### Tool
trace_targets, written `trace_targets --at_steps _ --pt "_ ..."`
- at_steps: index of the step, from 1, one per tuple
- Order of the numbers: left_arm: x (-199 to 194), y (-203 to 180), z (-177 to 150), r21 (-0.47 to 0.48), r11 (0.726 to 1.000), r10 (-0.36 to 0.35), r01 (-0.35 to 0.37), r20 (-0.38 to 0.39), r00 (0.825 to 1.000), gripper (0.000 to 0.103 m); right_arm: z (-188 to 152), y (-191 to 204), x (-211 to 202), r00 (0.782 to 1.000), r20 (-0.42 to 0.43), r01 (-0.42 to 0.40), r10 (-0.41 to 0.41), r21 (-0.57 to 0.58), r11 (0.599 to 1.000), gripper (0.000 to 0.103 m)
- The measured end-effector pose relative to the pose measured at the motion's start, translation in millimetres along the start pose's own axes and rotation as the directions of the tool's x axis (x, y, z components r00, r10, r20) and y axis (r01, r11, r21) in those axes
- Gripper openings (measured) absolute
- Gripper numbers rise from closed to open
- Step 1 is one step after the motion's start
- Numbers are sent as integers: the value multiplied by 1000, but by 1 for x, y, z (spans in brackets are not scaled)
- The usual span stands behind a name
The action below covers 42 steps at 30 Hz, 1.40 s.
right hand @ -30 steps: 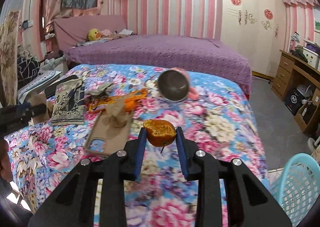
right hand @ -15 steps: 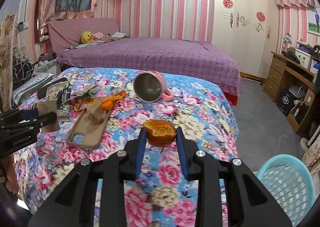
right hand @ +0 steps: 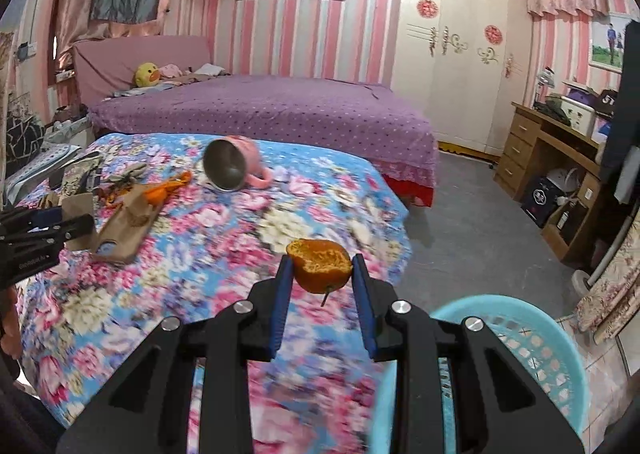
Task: Collect trash
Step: 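Carry the peel toward the basket while the left gripper drops its tube in, then open the right gripper over the basket to drop the orange peel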
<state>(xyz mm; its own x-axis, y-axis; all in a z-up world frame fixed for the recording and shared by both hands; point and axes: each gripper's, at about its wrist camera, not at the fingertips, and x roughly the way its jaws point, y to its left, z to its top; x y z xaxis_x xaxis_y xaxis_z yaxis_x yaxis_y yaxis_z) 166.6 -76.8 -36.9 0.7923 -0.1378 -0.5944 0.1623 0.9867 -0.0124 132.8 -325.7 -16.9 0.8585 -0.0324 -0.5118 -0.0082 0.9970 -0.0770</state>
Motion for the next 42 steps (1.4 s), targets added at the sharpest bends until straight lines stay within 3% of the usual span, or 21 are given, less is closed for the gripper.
trace_targets --at_steps 4,10,13,16,21,26,32,36,38,40,42 --pt "0 -14 3 -21 999 -30 30 11 1000 44 -7 -31 -5 999 -3 41 -41 20 999 30" --pt "-4 -61 5 52 997 -59 57 43 997 44 -20 -81 -15 995 -1 98 -99 81 992 30" --pt "-5 -87 7 51 993 -106 104 44 993 44 -28 -105 -20 991 -10 132 -132 106 985 30" --pt "-7 -121 9 49 982 -182 180 44 982 44 -38 -133 -27 988 -12 156 -156 153 976 30" --pt "-15 -181 2 147 960 -247 238 43 968 45 -55 -165 -37 979 -33 203 -201 184 962 30" --pt "-20 -228 -4 186 928 -330 322 14 944 45 -69 -186 -43 972 -58 236 -229 195 952 30" --pt "-26 -275 -5 213 895 -399 391 -4 917 45 -82 -205 -53 965 -69 262 -253 216 941 30" --pt "-22 -298 -7 232 883 -413 408 -27 910 45 -89 -217 -59 963 -68 269 -260 255 929 30" --pt "-19 -307 -9 239 882 -411 407 -35 911 47 -91 -220 -60 962 -67 272 -264 264 925 30" --pt "-12 -310 -7 223 886 -405 407 -57 912 63 -91 -221 -60 963 -66 269 -261 268 925 30" --pt "-8 -309 -5 208 886 -409 414 -70 910 70 -92 -222 -60 963 -68 269 -260 266 926 30"
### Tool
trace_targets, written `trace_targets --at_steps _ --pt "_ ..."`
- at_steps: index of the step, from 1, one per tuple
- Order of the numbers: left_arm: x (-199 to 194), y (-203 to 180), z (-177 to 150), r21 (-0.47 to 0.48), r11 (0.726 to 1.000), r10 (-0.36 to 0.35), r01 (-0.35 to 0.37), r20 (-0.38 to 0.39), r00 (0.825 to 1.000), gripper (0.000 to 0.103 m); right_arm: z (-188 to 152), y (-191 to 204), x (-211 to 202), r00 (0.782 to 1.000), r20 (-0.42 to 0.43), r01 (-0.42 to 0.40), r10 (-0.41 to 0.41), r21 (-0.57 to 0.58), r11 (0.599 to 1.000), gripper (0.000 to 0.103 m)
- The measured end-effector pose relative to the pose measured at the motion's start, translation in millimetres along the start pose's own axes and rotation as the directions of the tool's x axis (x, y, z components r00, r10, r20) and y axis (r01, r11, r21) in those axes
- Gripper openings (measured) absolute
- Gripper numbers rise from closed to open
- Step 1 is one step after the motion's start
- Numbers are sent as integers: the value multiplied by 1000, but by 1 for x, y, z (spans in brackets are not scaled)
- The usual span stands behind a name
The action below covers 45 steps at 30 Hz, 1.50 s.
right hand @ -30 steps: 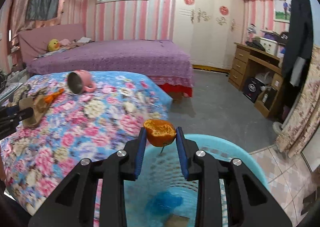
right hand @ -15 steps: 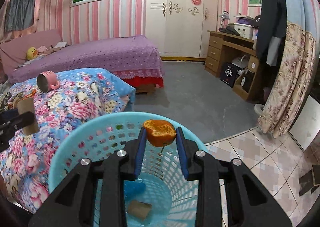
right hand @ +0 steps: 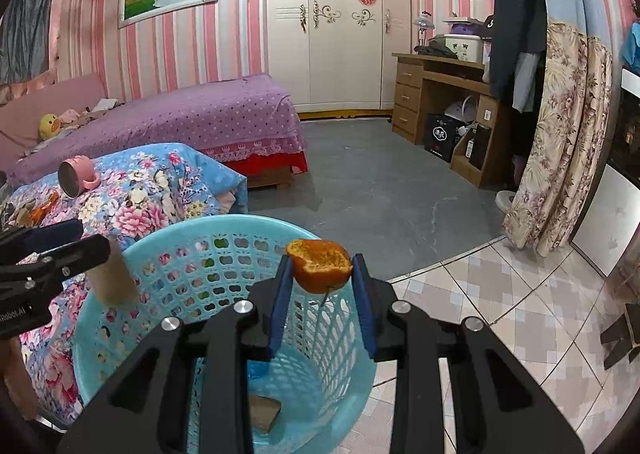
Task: Collect trash
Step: 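Open the right gripper over the basket to drop the orange peel, then move both open grippers back over the bedspread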
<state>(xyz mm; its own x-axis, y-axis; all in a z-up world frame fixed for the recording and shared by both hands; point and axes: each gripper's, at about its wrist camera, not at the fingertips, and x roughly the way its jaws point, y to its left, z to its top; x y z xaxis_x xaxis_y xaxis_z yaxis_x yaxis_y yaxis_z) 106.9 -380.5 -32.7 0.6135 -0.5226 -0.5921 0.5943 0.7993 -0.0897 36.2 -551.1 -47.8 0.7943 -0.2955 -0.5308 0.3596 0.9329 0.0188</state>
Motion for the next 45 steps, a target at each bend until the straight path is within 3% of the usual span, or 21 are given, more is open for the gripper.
trace_targets --at_steps 4,7,16,18,20,22,25,29,37,45 --pt "-2 9 -2 3 999 40 -40 13 999 86 0 1 2 1000 -4 -5 5 1 1000 30" --pt "-5 20 -4 2 997 83 -83 24 996 92 0 6 5 1000 -7 -7 7 -4 1000 30" --pt "-17 55 -14 -15 986 165 -164 29 986 94 2 17 8 1000 0 -17 17 -5 1000 32" --pt "-22 66 -14 -46 985 166 -164 26 986 95 4 21 6 1000 9 -9 9 -9 1000 40" --pt "-26 75 -15 -63 984 171 -169 25 985 95 5 24 3 1000 23 -1 1 -3 1000 66" --pt "-33 86 -15 -75 980 186 -183 30 982 95 7 28 1 999 41 1 -1 2 1000 71" --pt "-43 99 -15 -94 976 203 -199 41 978 96 10 37 -3 998 68 9 -9 8 1000 89" --pt "-55 114 -15 -101 969 232 -226 52 971 96 16 52 -5 996 78 31 -31 3 1000 96" --pt "-87 152 -15 -113 954 288 -279 73 955 96 26 95 -6 996 87 27 -24 -31 999 98" --pt "-119 208 -25 -146 927 358 -345 73 931 97 33 151 -3 995 86 -38 42 -52 998 98"
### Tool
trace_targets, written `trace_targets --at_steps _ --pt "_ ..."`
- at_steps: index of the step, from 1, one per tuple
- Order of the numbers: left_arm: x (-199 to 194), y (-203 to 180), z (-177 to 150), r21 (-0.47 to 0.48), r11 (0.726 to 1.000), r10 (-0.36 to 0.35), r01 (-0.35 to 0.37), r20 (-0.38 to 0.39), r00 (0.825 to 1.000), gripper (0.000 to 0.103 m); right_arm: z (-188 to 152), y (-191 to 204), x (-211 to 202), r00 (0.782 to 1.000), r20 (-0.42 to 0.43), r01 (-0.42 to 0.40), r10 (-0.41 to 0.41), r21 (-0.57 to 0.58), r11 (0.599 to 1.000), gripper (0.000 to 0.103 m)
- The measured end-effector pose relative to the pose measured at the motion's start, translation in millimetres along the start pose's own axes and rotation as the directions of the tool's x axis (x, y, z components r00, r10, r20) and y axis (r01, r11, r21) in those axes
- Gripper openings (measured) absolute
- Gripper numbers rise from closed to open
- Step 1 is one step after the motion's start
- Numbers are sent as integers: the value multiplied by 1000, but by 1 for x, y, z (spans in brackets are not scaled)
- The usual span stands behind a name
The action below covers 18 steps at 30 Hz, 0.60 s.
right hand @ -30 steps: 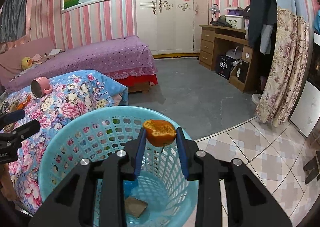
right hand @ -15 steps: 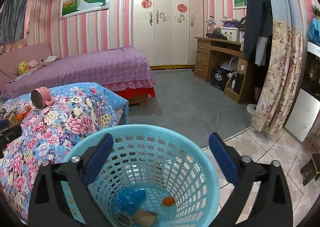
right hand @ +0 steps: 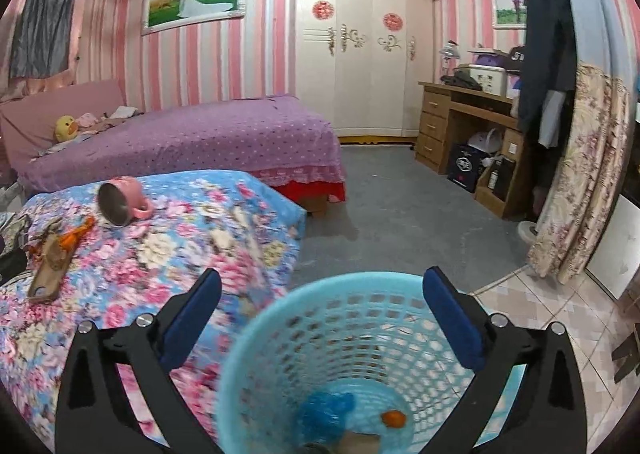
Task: Collect trash
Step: 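Move both open grippers back over the bedspread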
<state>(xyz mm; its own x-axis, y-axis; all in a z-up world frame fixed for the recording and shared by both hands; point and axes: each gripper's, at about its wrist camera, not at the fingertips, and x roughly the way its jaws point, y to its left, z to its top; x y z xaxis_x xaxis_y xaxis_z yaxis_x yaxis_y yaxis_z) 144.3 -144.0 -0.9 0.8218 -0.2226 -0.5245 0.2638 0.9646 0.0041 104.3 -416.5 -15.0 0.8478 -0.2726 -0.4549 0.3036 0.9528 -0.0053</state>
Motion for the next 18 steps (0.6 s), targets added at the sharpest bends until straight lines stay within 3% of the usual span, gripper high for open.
trace_targets --at_steps 7,18 --pt "-4 58 -9 -42 996 74 -73 12 997 97 2 57 7 998 -15 -59 58 -56 997 98" --pt "5 141 -25 -82 980 179 -182 -42 983 97 -1 128 13 991 -38 -128 125 -106 986 98"
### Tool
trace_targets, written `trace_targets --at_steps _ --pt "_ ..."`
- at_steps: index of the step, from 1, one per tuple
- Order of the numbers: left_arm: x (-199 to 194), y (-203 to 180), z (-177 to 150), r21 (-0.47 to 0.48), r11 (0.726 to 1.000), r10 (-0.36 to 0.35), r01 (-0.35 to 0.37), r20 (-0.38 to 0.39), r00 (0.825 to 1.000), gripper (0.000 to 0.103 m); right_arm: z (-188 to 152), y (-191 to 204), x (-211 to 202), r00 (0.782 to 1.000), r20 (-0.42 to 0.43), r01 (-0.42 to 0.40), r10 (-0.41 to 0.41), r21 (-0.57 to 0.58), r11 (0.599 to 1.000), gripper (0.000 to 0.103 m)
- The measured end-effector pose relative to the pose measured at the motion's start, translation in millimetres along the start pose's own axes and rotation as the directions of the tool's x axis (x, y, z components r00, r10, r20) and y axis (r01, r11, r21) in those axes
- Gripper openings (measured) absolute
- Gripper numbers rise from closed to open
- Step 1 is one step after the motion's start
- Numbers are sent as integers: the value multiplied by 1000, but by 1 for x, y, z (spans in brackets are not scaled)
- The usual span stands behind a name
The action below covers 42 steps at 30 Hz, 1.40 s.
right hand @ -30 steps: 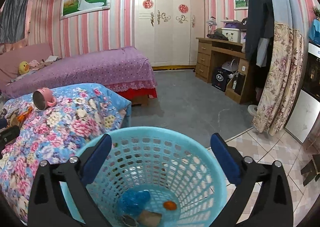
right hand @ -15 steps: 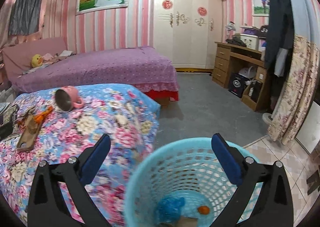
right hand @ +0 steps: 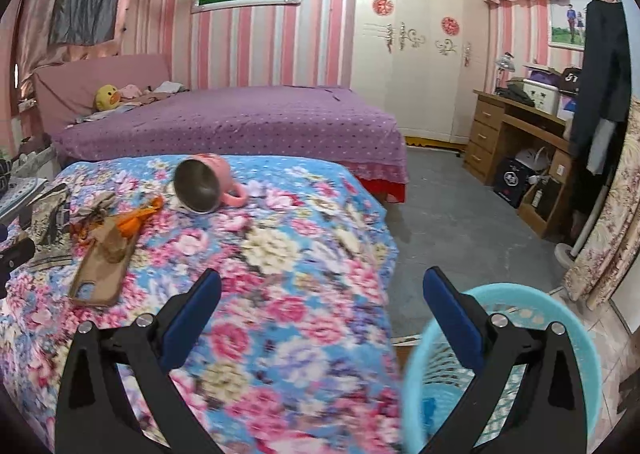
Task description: Collect trash
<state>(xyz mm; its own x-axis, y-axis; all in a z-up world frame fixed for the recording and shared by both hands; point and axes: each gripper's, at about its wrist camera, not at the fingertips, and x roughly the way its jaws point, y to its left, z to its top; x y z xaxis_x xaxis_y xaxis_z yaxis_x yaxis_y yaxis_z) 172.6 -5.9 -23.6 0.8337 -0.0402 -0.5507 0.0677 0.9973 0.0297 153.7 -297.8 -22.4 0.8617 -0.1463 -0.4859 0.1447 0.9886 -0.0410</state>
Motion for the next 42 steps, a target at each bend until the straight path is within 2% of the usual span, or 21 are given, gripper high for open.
trace_targets --at_steps 8,17,21,25,32,34,36,40,42 --pt "1 43 0 -6 998 56 -56 2 998 97 2 45 14 999 -18 -44 43 -30 999 98" --pt "24 102 -5 -102 987 115 -123 -80 990 97 0 65 33 997 -53 -58 58 4 998 98" --pt "39 126 -9 -135 980 131 -149 -134 982 97 0 75 39 997 -61 -51 49 -23 998 98" --pt "49 143 -15 -168 974 124 -150 -155 980 97 -1 84 44 996 -75 -49 45 -51 998 98" --pt "69 153 -14 -218 970 66 -109 -194 979 80 2 98 45 994 -85 -77 71 -70 995 98" --pt "72 152 -14 -220 972 37 -83 -203 978 58 2 105 44 992 -84 -96 89 -77 992 98" --pt "73 153 -14 -224 973 10 -57 -205 979 47 3 114 46 989 -90 -124 117 -85 989 98" --pt "63 154 -11 -180 979 66 -99 -183 981 45 4 141 52 983 -105 -163 149 -136 977 98" --pt "56 158 -11 -192 976 69 -103 -176 982 45 6 157 54 981 -105 -182 166 -168 969 98"
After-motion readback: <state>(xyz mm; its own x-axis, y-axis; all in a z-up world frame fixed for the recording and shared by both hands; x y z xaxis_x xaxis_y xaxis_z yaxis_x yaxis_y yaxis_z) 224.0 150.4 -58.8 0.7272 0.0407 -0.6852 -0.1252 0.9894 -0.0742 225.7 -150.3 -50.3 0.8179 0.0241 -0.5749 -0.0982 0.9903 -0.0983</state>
